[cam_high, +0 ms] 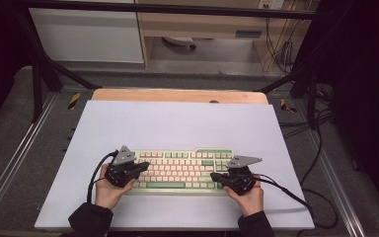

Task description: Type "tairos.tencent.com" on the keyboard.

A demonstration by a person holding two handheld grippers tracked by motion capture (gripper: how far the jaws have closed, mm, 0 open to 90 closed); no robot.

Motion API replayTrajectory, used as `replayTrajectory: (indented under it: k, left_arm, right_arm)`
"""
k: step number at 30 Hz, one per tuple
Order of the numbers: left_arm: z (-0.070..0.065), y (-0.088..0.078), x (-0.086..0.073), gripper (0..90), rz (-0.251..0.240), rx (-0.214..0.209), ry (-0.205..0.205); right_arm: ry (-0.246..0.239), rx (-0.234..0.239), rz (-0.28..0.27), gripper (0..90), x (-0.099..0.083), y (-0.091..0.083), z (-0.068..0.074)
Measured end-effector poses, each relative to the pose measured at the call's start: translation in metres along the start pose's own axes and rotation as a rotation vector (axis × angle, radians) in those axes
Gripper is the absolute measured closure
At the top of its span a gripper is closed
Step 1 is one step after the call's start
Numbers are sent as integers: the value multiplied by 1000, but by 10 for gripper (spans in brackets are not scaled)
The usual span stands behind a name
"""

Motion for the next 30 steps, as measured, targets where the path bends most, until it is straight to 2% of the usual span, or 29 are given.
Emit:
replayTrajectory:
  k: [12,30]
  left_arm:
    - [1,17,10,900,2,9,-9]
    - [-2,36,-1,900,40,9,-3]
  right_arm:
    - [-1,3,-2,900,-2,0,0]
    - [-2,8,1,900,-3,-1,0]
Point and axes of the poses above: each handheld gripper's, and its own axes: y roughly forward along the jaws, x roughly out of its top, z roughly to its left, the point moved 8 cm from there along y, roughly forward along the jaws, and after that the axes turned 5 degrees about -x, right-handed, at the moved point
